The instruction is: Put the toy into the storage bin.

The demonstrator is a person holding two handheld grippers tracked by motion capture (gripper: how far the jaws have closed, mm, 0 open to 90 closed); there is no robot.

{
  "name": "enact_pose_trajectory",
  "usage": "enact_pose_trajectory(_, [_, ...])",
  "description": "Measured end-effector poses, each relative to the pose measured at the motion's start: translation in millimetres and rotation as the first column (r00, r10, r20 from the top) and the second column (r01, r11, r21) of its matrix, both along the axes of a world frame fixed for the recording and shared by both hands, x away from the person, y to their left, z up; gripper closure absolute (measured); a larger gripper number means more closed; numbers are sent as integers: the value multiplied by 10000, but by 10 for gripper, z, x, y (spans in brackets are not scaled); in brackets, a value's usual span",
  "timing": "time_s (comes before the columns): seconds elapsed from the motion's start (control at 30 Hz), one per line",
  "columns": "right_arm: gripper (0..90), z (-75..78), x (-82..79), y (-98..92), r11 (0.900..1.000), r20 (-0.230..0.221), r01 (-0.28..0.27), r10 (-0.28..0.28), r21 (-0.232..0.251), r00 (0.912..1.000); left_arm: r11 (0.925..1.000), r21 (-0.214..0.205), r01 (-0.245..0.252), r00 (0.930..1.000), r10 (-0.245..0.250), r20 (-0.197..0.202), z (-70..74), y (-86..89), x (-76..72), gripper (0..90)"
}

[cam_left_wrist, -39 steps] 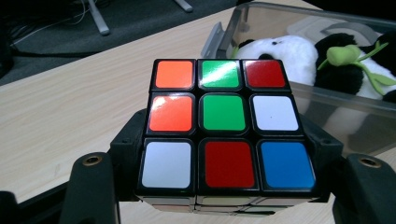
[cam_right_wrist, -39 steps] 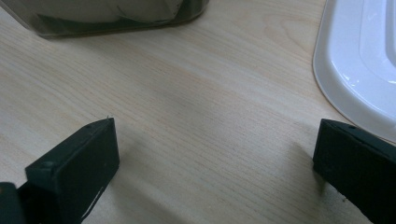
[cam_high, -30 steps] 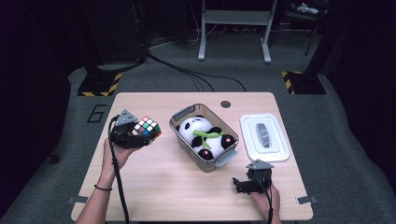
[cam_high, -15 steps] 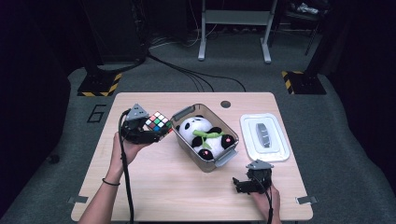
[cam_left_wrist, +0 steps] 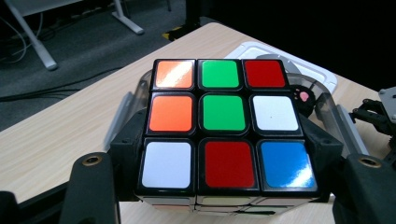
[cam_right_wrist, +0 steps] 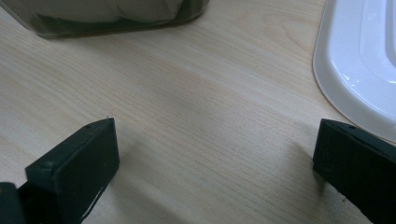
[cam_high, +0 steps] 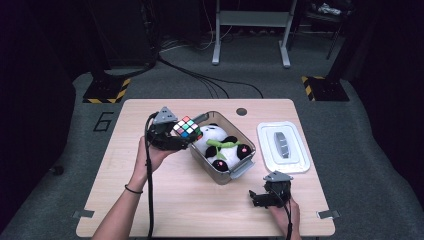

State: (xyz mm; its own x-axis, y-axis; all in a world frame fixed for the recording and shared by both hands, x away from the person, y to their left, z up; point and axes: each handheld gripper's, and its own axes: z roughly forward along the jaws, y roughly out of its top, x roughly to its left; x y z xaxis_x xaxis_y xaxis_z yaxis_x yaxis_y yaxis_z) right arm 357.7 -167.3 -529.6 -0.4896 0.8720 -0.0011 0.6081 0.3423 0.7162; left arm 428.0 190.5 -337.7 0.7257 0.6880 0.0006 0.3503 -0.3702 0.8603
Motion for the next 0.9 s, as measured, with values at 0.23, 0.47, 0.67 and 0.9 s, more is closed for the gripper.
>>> enact_pose_trajectory(0.23, [0, 0, 0, 0, 10000, 0, -2, 2, -3, 10000, 9989, -22, 466, 9986, -467, -246, -62, -260, 50, 340])
enact_pose_trajectory(0.47, [0, 0, 0, 0, 10000, 1, -3, 3, -2, 10000, 9957, 22, 928, 9947, -927, -445, -119, -536, 67, 340])
enact_pose_trajectory(0.67, [0, 0, 0, 0, 10000, 4, 9, -9, -7, 10000, 9939, 6, 1103, 9910, -1100, -757, -211, -744, 97, 340])
enact_pose_trajectory(0.9, [0, 1, 0, 2, 10000, -5, 34, -34, 23, 10000, 9943, -179, 1049, 9882, -1063, -1102, -323, -872, 117, 340])
